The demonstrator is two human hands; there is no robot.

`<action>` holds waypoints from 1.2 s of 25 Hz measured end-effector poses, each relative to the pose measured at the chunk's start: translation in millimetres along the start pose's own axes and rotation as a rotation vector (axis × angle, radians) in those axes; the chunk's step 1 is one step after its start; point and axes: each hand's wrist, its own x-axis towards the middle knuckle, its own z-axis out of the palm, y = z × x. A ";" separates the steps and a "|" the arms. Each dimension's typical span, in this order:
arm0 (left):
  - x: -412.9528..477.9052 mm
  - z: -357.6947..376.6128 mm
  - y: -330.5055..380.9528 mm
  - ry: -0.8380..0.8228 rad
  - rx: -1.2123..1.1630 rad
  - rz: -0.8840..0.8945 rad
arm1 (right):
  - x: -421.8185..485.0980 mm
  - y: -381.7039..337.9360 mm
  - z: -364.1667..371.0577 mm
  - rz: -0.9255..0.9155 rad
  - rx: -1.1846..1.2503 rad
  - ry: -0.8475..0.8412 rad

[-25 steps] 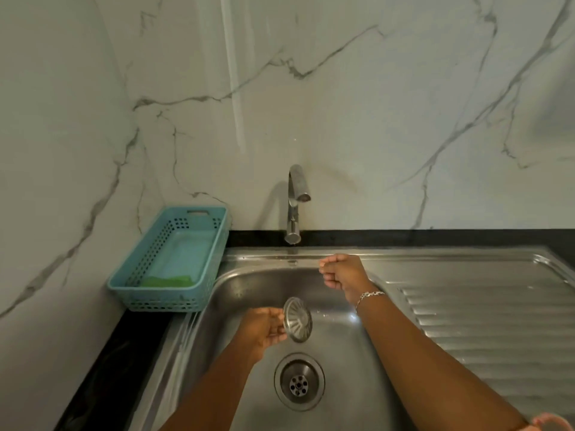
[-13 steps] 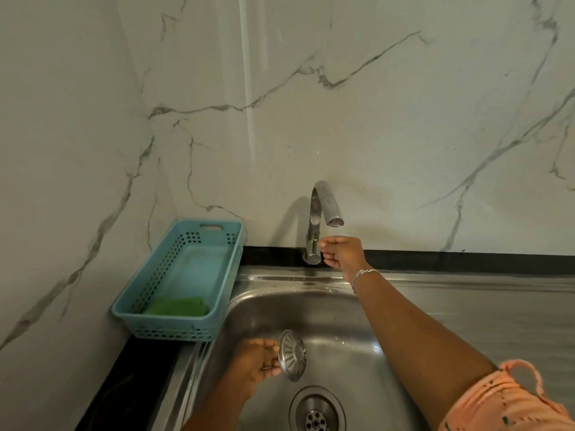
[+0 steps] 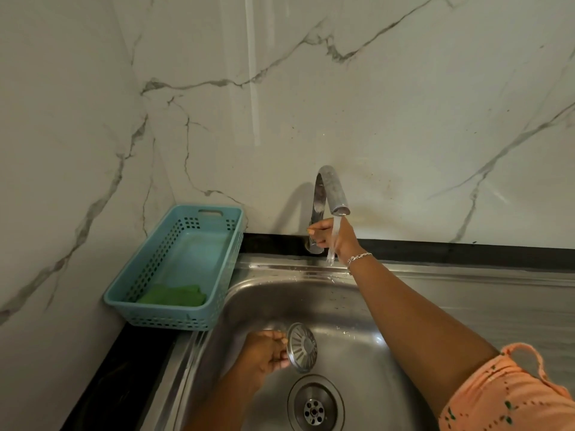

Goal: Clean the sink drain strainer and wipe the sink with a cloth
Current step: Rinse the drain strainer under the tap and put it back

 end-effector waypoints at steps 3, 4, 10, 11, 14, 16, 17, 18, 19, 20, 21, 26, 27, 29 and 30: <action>0.1 4.3 1.6 -0.007 0.029 0.006 | -21.2 9.9 -3.0 0.157 0.232 -0.045; -0.2 6.2 3.6 -0.010 0.033 0.013 | -29.7 15.1 -5.5 0.230 0.189 -0.090; 5.0 28.0 17.6 -0.058 0.052 0.026 | -65.1 38.4 -17.0 0.375 -0.014 -0.511; 8.0 31.6 20.3 -0.058 0.047 0.035 | -65.3 39.5 -17.0 0.361 -0.014 -0.515; 16.7 42.3 25.0 -0.029 -0.003 0.043 | -70.5 50.0 -14.0 0.214 -0.116 -0.401; 17.9 46.9 25.8 -0.030 -0.071 0.034 | -83.9 73.4 -9.5 -0.092 -0.368 -0.288; 17.6 48.8 26.3 -0.032 -0.102 0.036 | -94.6 86.6 -5.1 -0.262 -0.490 -0.279; 17.1 50.3 26.8 -0.025 -0.128 0.043 | -102.2 98.7 -1.3 -0.369 -0.547 -0.288; 17.4 51.8 26.6 -0.010 -0.142 0.052 | -105.4 108.4 2.0 -0.414 -0.548 -0.286; 17.4 53.2 25.5 0.005 -0.144 0.064 | -104.9 115.7 4.6 -0.421 -0.517 -0.268; 16.8 54.4 23.9 0.016 -0.132 0.071 | -102.5 119.9 6.2 -0.390 -0.489 -0.232; 14.1 50.6 23.7 0.027 -0.153 0.065 | -102.0 131.9 13.5 -0.357 -0.650 -0.176; 14.7 48.7 25.0 0.026 -0.151 0.061 | -105.1 135.3 15.2 -0.400 -0.710 -0.205; 14.9 47.1 26.4 0.023 -0.141 0.053 | -106.4 136.2 12.5 -0.418 -0.642 -0.199; 14.7 46.9 26.1 0.017 -0.146 0.043 | -104.1 133.5 8.9 -0.380 -0.535 -0.186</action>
